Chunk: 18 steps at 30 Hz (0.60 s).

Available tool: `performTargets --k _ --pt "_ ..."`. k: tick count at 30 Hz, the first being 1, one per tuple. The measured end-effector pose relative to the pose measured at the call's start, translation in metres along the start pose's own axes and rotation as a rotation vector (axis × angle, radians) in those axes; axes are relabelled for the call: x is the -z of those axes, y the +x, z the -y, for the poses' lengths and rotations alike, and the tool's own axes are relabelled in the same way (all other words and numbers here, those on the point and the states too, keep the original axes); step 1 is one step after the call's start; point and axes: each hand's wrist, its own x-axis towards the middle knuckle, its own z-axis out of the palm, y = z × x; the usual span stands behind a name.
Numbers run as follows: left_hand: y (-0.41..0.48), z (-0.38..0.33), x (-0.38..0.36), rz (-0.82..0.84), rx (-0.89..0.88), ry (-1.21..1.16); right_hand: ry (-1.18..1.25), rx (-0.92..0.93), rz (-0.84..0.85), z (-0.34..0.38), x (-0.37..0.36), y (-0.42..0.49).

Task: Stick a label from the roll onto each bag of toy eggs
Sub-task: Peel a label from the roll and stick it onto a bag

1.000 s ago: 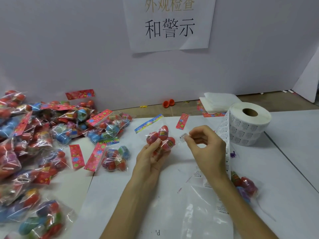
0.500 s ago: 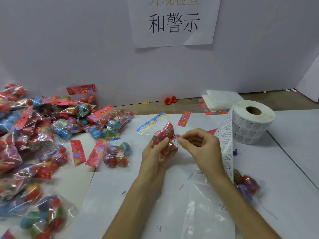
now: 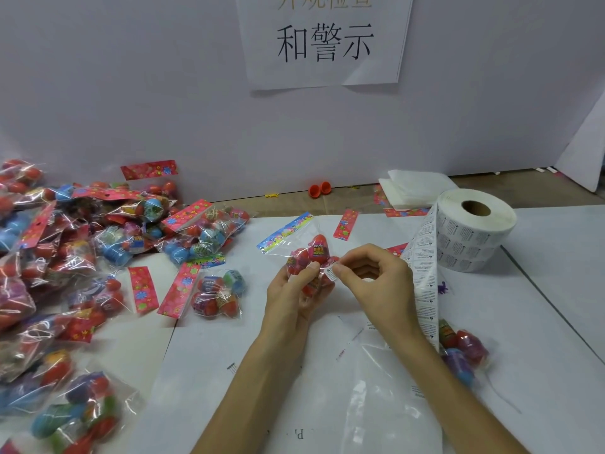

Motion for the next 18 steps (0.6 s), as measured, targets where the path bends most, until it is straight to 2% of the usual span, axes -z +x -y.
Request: performTargets --k 10,14,18 --pt "0.0 0.0 0.0 -0.013 0.014 0.027 -0.191 0.125 -0.013 -0.008 -0.001 0.0" --pt "0.0 -0.002 0.001 -0.01 0.023 0.04 -0.284 0.066 -0.023 -0.013 0.001 0.002" --pt "-0.002 -0.004 0.0 0.065 -0.001 0.078 -0.164 -0.065 0.032 -0.011 0.003 0.005"
